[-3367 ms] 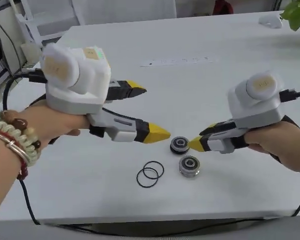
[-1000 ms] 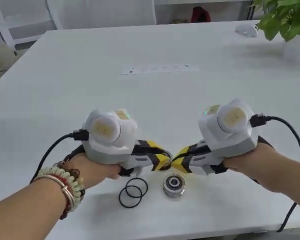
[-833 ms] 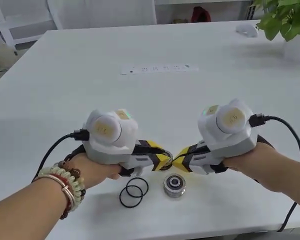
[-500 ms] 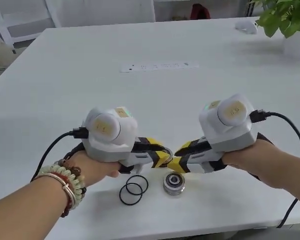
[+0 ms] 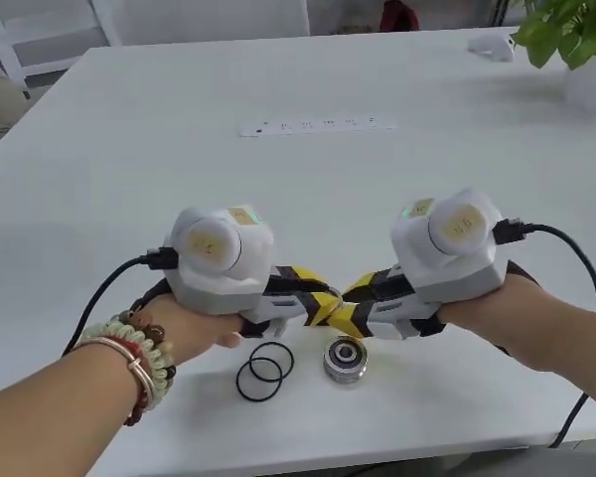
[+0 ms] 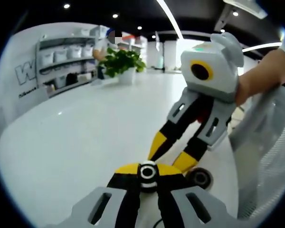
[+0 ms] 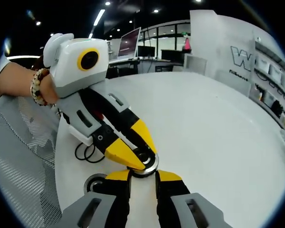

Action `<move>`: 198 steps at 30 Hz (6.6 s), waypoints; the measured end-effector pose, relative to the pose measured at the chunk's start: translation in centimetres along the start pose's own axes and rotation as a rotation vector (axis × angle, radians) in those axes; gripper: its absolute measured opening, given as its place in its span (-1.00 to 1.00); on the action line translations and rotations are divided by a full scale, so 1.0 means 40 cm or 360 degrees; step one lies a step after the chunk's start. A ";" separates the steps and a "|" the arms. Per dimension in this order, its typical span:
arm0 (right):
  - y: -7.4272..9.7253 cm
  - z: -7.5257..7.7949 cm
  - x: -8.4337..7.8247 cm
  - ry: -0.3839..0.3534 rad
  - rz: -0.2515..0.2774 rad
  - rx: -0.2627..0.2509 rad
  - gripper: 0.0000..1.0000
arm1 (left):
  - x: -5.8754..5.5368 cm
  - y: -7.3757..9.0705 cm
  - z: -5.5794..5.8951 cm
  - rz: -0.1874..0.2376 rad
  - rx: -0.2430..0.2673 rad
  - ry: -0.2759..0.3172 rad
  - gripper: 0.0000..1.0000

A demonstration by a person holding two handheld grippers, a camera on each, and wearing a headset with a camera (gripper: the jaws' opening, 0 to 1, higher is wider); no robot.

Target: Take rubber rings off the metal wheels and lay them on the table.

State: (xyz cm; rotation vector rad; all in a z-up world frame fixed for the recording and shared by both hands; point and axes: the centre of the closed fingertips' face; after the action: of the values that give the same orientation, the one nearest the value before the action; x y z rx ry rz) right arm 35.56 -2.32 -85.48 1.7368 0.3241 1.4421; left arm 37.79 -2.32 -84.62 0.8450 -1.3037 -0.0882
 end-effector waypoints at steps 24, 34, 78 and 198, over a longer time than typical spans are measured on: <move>-0.030 0.019 -0.015 0.0041 -0.0114 -0.0036 -0.99 | -0.004 0.002 -0.001 0.0004 -0.0005 0.0023 -0.74; -0.018 0.037 -0.023 -0.0119 -0.0123 -0.0060 -1.00 | -0.003 0.003 0.009 -0.0015 -0.0015 -0.0020 -0.72; 0.013 0.057 -0.011 -0.0987 0.0086 0.0139 -1.00 | -0.010 0.001 0.030 -0.0096 -0.0018 -0.0188 -0.72; 0.113 0.057 0.123 -0.1290 0.0479 0.0254 -1.00 | 0.027 0.407 0.062 -0.0047 0.0166 -0.0179 0.51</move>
State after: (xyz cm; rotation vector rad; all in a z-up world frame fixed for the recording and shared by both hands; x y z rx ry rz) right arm 37.75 -2.86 -78.79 2.4070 -0.2756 0.7982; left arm 29.61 7.40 -74.08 0.9598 -1.4112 -0.0930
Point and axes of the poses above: the centre of the closed fingertips' face, and the gripper's own axes: y roughly backward along the fingers, z roughly to its right, x roughly out of its top, and after that the axes turned 8 degrees about -z, right-handed
